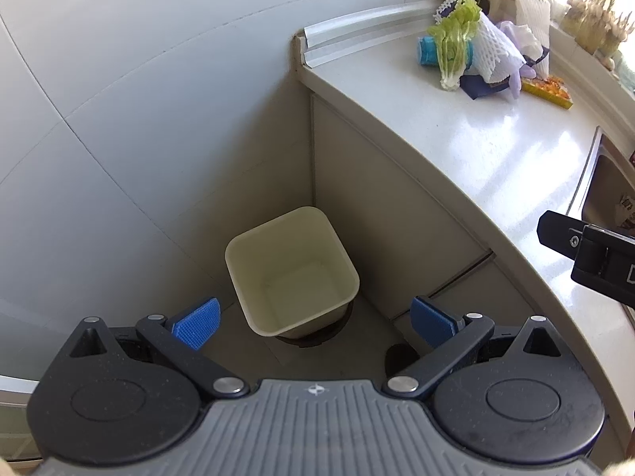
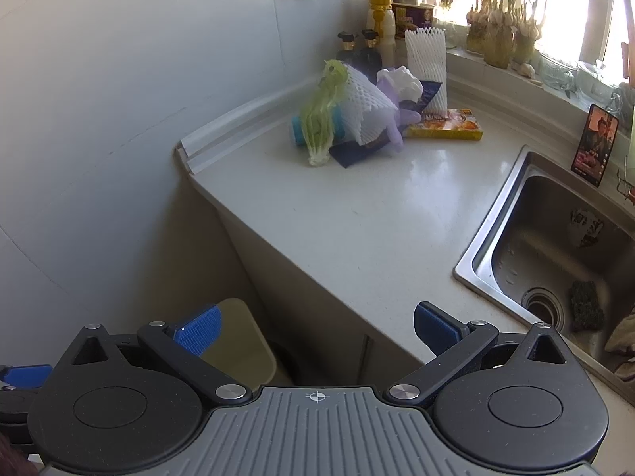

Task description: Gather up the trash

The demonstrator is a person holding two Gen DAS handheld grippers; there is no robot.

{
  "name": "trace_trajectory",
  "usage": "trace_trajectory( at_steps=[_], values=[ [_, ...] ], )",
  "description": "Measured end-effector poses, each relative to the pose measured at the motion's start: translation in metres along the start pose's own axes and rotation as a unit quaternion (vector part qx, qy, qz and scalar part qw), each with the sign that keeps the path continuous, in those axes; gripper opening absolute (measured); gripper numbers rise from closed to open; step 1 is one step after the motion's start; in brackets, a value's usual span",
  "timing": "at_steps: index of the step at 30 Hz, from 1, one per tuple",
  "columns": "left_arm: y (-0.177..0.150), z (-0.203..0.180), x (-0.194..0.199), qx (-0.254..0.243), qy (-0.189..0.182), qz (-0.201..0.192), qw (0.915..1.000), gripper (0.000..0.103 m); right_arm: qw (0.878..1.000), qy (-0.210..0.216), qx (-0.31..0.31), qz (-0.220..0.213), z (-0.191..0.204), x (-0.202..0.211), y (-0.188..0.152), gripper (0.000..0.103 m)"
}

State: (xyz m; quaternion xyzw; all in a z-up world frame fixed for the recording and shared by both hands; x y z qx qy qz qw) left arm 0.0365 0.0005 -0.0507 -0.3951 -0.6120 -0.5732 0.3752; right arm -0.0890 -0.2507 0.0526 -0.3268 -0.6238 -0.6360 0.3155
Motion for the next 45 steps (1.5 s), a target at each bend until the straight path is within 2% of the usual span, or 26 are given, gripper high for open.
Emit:
trace_trajectory(
  at_steps=[11,19,22,25,27,32,36,39,45],
  values=[
    [0.007,-0.005,-0.009,0.002,-0.008,0.003,1.0000,0.102,1.000,0.002,-0.007,0.005,-0.006,-0.010,0.005,0.103],
    [0.029,-0.020,-0.012,-0.006,-0.011,-0.024,0.9996,0.102,1.000,-0.023,0.012,-0.016,-0.027,-0.021,0.032,0.103],
    [0.037,-0.028,-0.016,-0.005,-0.019,-0.025,0.9995,0.102,0.999,-0.027,0.006,-0.023,-0.042,-0.029,0.044,0.103],
    [0.048,-0.037,-0.020,0.006,-0.050,-0.022,0.9985,0.102,0.999,-0.029,0.007,-0.038,-0.057,-0.037,0.055,0.103],
    [0.055,-0.043,-0.022,0.016,-0.074,-0.023,0.9969,0.102,0.998,-0.018,0.015,-0.054,-0.066,-0.043,0.063,0.103],
    [0.077,-0.062,-0.035,0.019,-0.091,-0.033,0.9951,0.102,0.995,0.008,0.031,-0.090,-0.086,-0.061,0.084,0.103],
    [0.093,-0.076,-0.053,0.025,-0.110,-0.043,0.9927,0.099,0.993,0.051,0.020,-0.106,-0.102,-0.084,0.097,0.103],
    [0.107,-0.087,-0.061,0.023,-0.123,-0.064,0.9900,0.098,0.991,0.073,0.020,-0.110,-0.112,-0.103,0.107,0.103],
    [0.137,-0.112,-0.076,0.017,-0.171,-0.106,0.9794,0.098,0.982,0.111,0.041,-0.149,-0.132,-0.128,0.136,0.103]
  ],
)
Point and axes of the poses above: each gripper's, at about its wrist camera, not at the fingertips, and x roughly against the way its jaws point, z to its left, y to its top, the point moved 5 cm from there along -x, roughly the way its jaws point, and after that the axes turned 11 degrees about x, right-handed, at the moved point
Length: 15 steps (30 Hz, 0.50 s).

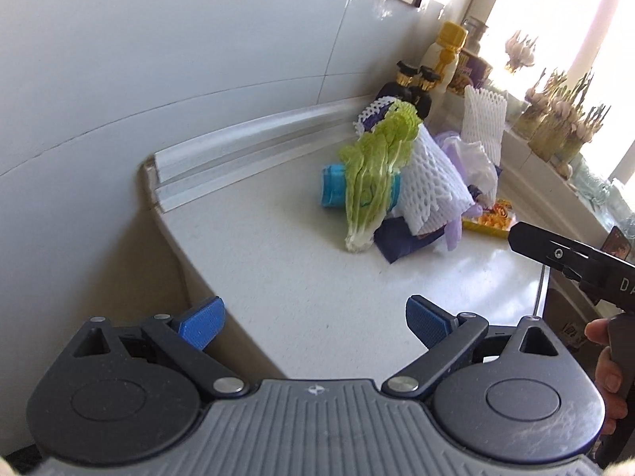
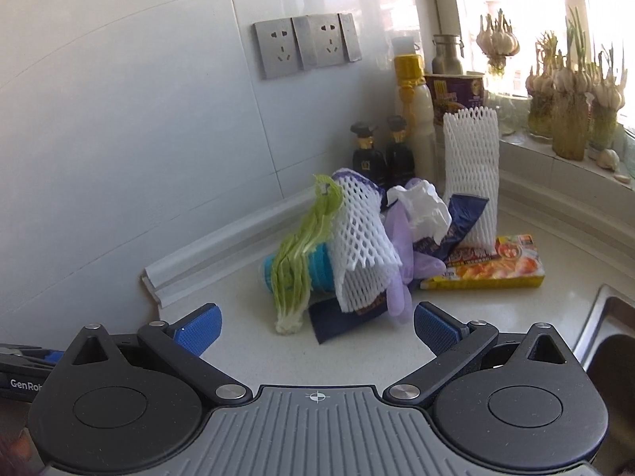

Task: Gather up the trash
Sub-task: 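Reach both grippers toward the trash pile on the countertop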

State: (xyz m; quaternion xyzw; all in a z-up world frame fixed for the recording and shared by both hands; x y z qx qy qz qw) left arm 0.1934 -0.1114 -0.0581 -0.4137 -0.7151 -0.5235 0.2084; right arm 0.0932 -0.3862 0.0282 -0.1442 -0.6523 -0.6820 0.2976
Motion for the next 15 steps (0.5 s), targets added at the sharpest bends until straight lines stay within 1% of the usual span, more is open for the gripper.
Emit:
trace_trajectory(
  at_steps=[2,5,8,11,15],
  values=[
    [0.007,-0.010,-0.012,-0.015,-0.018,-0.010,0.9997,0.098,1.000,0.025,-0.003,-0.011,-0.010,-0.013,0.010,0.103],
    [0.017,-0.024,-0.027,-0.040,-0.040,-0.029,0.9980,0.097,0.998,0.049,-0.002,-0.025,-0.021,-0.032,0.023,0.103],
    [0.028,-0.036,-0.043,-0.059,-0.064,-0.042,0.9953,0.094,0.996,0.076,-0.028,-0.029,-0.034,-0.052,0.030,0.103],
    [0.038,-0.043,-0.060,-0.068,-0.074,-0.052,0.9936,0.091,0.992,0.101,-0.069,-0.028,-0.048,-0.072,0.033,0.103],
    [0.050,-0.046,-0.084,-0.058,-0.080,-0.048,0.9940,0.086,0.988,0.120,-0.093,-0.030,-0.058,-0.091,0.035,0.098]
  ],
)
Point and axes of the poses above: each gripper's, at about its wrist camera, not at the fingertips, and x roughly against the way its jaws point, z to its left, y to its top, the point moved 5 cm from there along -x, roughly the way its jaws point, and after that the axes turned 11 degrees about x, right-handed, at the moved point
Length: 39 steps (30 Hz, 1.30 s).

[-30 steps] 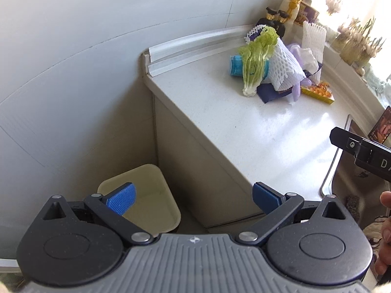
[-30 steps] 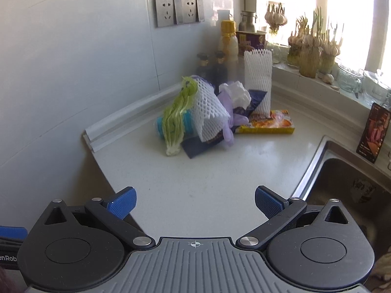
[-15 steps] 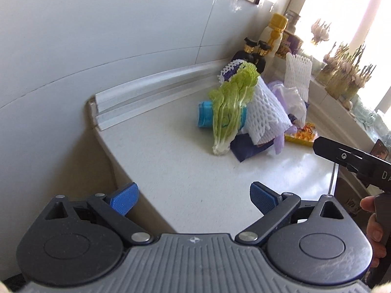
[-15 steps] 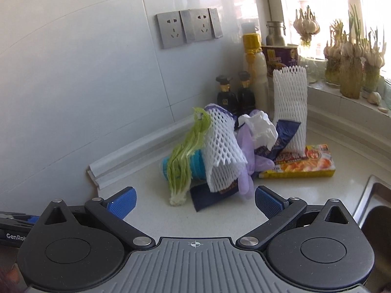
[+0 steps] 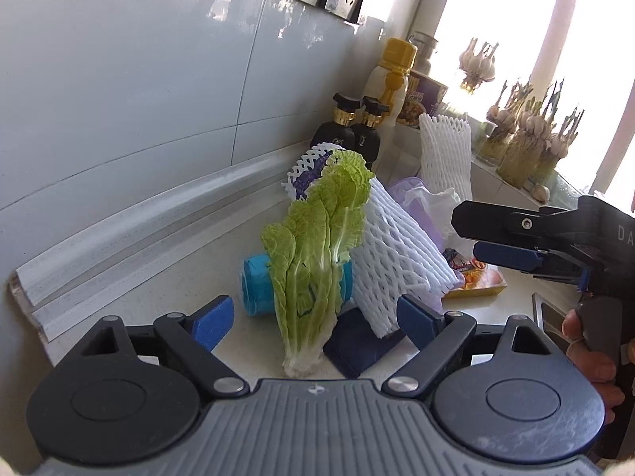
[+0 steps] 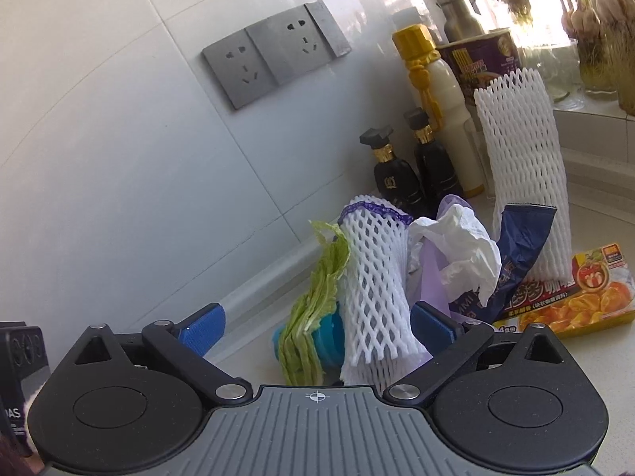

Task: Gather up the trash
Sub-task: 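Reach both grippers toward the trash pile on the countertop, then grasp the cabbage leaf with the left gripper while the right gripper grasps the white foam net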

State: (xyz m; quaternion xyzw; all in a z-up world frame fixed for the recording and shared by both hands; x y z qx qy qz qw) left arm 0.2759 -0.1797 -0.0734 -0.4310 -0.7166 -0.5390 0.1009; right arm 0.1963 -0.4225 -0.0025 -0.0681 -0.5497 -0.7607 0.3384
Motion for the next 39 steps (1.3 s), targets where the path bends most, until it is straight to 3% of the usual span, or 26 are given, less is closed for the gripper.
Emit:
trace_trajectory(
  at_steps=[5,10,18,20,25,27,28,32,34,39],
  values=[
    [0.015,-0.004,-0.025,-0.003,-0.007,-0.001,1.0000,0.083,1.000,0.011,-0.017,0.010,-0.011,-0.020,0.002,0.086],
    [0.027,-0.005,-0.044,0.003,-0.009,0.008,0.9999,0.079,0.999,0.003,-0.046,0.019,-0.024,-0.039,0.005,0.059],
    [0.031,-0.009,-0.071,0.018,-0.004,0.046,0.9988,0.071,0.996,-0.014,-0.080,0.024,-0.037,-0.054,0.008,0.056],
    [0.031,-0.009,-0.071,0.017,-0.003,0.045,0.9988,0.062,0.996,-0.021,-0.076,0.032,-0.037,-0.059,0.007,0.051],
    [0.033,-0.006,-0.069,0.024,0.010,0.043,0.9987,0.043,0.995,-0.047,-0.078,0.051,-0.040,-0.069,0.002,0.025],
    [0.035,-0.005,-0.069,0.028,0.015,0.043,0.9986,0.040,0.994,-0.047,-0.086,0.049,-0.041,-0.070,0.000,0.020],
    [0.035,-0.006,-0.068,0.027,0.014,0.041,0.9987,0.028,0.994,-0.046,-0.087,0.046,-0.041,-0.070,0.000,0.017],
    [0.038,-0.009,-0.066,0.033,0.019,0.035,0.9987,0.023,0.993,-0.053,-0.095,0.033,-0.038,-0.067,0.001,0.011],
    [0.040,-0.008,-0.064,0.041,0.018,0.032,0.9985,0.009,0.993,-0.050,-0.103,0.023,-0.037,-0.063,0.003,0.010],
    [0.047,-0.007,-0.053,0.063,0.005,0.020,0.9978,0.005,0.994,-0.048,-0.103,0.005,-0.032,-0.051,0.012,0.010]
  ],
)
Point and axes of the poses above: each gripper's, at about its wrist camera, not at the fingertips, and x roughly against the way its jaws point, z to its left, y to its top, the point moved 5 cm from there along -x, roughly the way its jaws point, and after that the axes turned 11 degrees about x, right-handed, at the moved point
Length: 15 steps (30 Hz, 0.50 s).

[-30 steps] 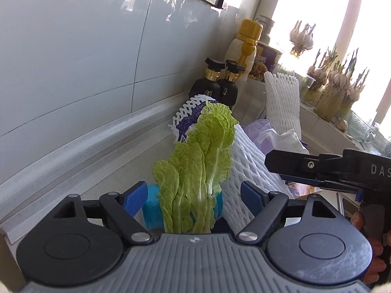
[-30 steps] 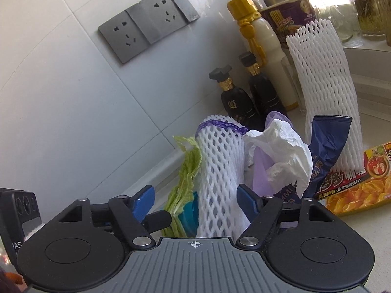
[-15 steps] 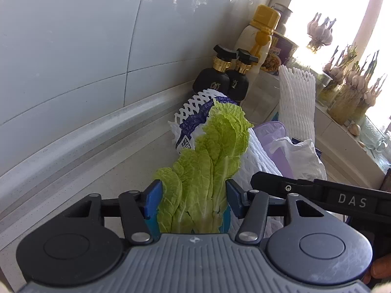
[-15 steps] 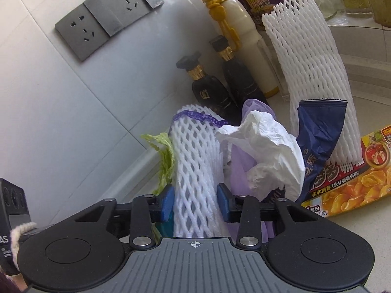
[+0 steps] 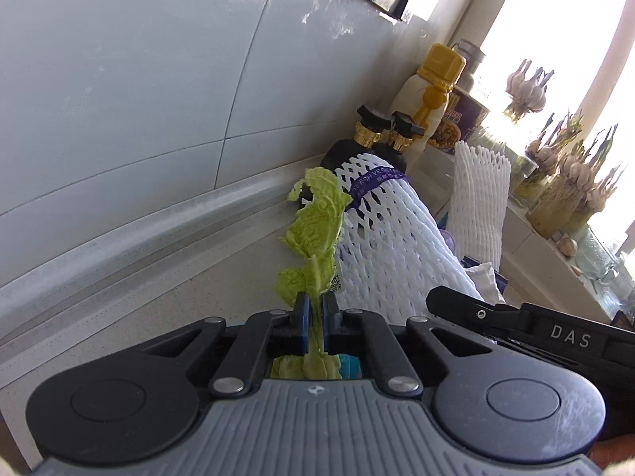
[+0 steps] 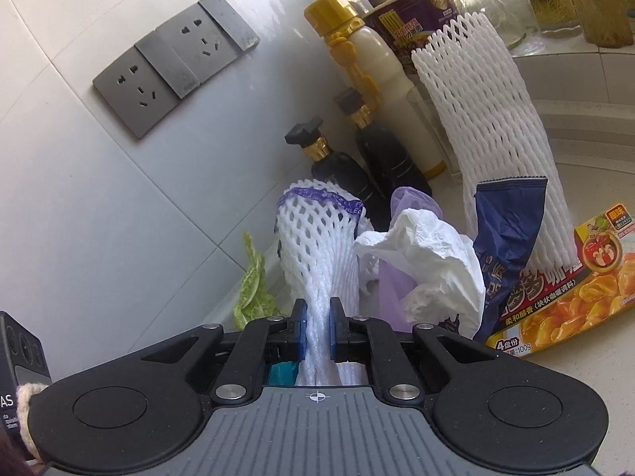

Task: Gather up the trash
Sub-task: 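Grasp the cabbage leaf with the left gripper while the right gripper grasps the white foam net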

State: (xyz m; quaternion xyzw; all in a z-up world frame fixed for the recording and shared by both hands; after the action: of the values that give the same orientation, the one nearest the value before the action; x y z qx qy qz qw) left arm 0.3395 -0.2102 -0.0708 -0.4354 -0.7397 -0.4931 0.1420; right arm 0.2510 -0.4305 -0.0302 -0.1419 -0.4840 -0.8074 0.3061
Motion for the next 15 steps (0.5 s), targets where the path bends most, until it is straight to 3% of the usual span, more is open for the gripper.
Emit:
trace_trajectory(
  at_steps=[15],
  values=[
    [0.009,-0.014,0.048,0.005,-0.034,-0.048,0.9982,0.003,0.998,0.005,0.009,-0.060,0.023,0.062,0.026,0.010]
  ],
)
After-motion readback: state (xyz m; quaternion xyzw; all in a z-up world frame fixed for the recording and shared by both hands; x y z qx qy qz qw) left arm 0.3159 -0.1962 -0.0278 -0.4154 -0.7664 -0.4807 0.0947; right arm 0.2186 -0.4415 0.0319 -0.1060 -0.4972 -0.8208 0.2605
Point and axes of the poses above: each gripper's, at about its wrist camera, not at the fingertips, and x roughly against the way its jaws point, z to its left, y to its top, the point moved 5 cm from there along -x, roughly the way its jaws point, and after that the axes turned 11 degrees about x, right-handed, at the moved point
